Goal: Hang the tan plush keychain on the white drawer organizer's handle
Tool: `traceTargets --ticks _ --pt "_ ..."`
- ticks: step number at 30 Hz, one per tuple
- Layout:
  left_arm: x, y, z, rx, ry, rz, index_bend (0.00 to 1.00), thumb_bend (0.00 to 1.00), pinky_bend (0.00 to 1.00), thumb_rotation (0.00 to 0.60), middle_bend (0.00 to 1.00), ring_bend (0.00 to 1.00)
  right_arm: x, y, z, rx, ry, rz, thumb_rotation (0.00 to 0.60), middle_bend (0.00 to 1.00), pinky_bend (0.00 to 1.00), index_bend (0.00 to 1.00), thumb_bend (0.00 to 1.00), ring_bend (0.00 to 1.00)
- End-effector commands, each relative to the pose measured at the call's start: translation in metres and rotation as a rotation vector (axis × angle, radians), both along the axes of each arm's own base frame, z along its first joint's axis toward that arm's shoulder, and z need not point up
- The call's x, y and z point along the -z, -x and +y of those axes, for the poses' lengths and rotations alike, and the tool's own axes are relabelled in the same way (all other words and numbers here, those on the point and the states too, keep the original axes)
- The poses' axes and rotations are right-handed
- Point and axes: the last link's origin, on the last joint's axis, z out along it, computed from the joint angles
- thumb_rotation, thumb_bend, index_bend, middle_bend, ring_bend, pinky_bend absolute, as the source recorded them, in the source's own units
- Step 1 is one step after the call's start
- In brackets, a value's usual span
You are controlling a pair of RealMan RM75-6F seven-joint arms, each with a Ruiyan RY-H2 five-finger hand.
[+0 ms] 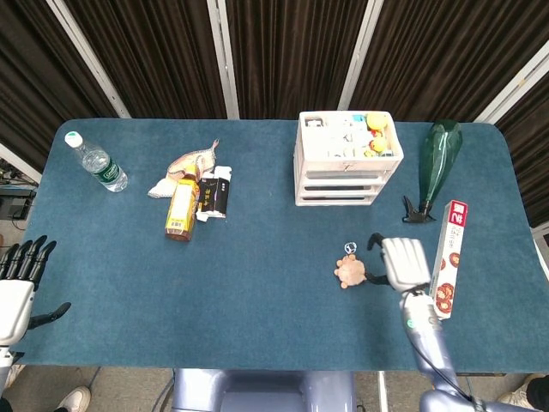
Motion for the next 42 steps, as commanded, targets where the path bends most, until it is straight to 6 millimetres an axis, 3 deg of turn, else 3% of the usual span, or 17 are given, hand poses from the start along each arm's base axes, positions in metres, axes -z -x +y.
traceTargets --ticks 1,8,17,36,42 --pt "0.0 0.0 0.001 -0.003 0.003 -0.007 0.0 0.0 0.0 0.6 0.0 0.0 0.023 -0.012 -0.014 0.014 -0.012 0.007 0.6 1.0 1.0 0.47 0.08 1.0" --pt "-0.001 0.002 0.004 -0.016 0.006 -0.027 0.0 0.0 0.0 0.6 0.0 0.0 0.051 -0.02 -0.028 0.052 -0.016 -0.006 0.6 1.0 1.0 0.47 0.08 1.0" --pt "-0.001 0.003 0.005 -0.026 0.012 -0.035 0.0 0.0 0.0 0.6 0.0 0.0 0.07 -0.025 -0.033 0.099 -0.016 -0.03 0.6 1.0 1.0 0.45 0.07 1.0" --pt "0.0 0.004 0.005 -0.043 0.027 -0.038 0.0 0.0 0.0 0.6 0.0 0.0 0.099 -0.001 -0.028 0.202 -0.063 -0.017 0.6 1.0 1.0 0.33 0.07 1.0" --pt "-0.001 0.003 0.005 -0.04 0.019 -0.04 0.0 0.0 0.0 0.6 0.0 0.0 0.096 0.008 -0.032 0.197 -0.023 0.036 0.6 1.0 1.0 0.33 0.07 1.0"
